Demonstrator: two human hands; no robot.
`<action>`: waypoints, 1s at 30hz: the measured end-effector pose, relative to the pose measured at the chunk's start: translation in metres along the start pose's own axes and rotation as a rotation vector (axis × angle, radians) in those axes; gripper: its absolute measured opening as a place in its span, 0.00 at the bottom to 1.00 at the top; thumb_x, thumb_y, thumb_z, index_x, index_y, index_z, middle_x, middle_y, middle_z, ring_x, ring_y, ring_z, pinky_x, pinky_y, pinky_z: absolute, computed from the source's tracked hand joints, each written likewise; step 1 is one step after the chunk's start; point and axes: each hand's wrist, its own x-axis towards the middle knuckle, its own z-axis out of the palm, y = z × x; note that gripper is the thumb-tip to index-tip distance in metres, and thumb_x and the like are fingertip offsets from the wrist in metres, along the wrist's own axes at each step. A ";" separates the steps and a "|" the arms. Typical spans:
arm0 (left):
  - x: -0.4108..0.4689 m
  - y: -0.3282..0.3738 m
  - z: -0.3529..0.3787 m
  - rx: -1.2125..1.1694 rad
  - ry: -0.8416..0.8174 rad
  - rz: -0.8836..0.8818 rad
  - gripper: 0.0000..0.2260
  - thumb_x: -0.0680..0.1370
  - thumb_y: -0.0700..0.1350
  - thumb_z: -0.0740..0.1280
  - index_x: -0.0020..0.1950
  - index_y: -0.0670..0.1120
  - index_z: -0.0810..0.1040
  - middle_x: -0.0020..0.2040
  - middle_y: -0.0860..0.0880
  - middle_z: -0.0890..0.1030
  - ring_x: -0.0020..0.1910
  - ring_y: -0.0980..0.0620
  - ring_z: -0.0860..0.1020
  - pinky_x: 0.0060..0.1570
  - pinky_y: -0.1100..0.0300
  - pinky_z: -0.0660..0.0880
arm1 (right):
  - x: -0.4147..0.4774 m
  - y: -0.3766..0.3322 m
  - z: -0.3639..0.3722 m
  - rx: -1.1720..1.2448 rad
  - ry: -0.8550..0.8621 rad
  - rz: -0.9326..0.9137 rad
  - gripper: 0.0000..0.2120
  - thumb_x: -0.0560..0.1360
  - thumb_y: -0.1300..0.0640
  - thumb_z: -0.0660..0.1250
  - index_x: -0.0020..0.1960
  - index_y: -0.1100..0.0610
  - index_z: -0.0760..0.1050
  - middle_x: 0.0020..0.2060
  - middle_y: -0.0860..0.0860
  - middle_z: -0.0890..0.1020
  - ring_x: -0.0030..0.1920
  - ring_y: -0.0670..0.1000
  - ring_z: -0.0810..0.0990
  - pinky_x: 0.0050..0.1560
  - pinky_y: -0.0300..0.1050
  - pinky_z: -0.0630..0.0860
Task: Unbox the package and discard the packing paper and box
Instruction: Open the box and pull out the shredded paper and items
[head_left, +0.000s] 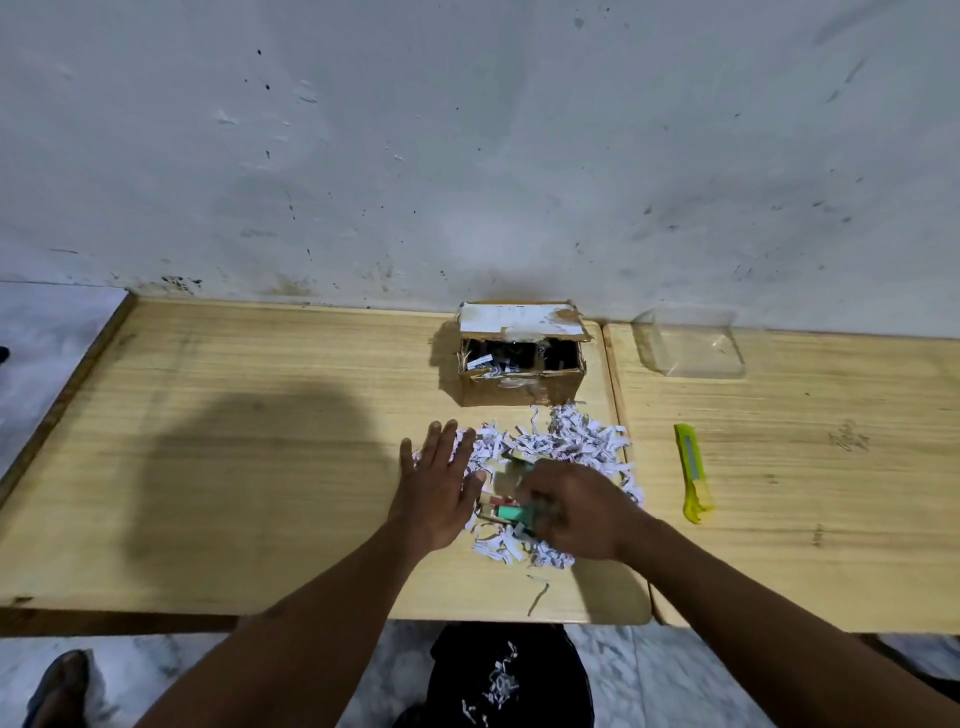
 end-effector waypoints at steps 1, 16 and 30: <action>-0.001 0.000 0.001 0.005 0.024 -0.002 0.31 0.81 0.61 0.40 0.81 0.50 0.53 0.81 0.46 0.52 0.80 0.45 0.47 0.75 0.37 0.45 | 0.003 -0.006 0.005 -0.032 -0.062 0.022 0.13 0.67 0.54 0.72 0.51 0.55 0.79 0.47 0.50 0.80 0.48 0.52 0.78 0.45 0.44 0.77; 0.000 0.002 0.006 0.091 0.018 -0.062 0.30 0.80 0.57 0.38 0.80 0.50 0.58 0.81 0.48 0.55 0.80 0.45 0.51 0.74 0.38 0.51 | 0.030 -0.002 -0.027 0.025 -0.180 0.221 0.26 0.66 0.52 0.79 0.63 0.48 0.78 0.52 0.47 0.85 0.49 0.47 0.81 0.50 0.39 0.74; 0.000 0.006 0.004 0.119 -0.008 -0.095 0.34 0.78 0.60 0.32 0.81 0.51 0.52 0.82 0.49 0.48 0.80 0.48 0.44 0.75 0.40 0.44 | 0.036 0.008 -0.038 0.236 0.019 0.277 0.25 0.72 0.58 0.74 0.66 0.51 0.71 0.47 0.49 0.80 0.46 0.51 0.79 0.47 0.45 0.76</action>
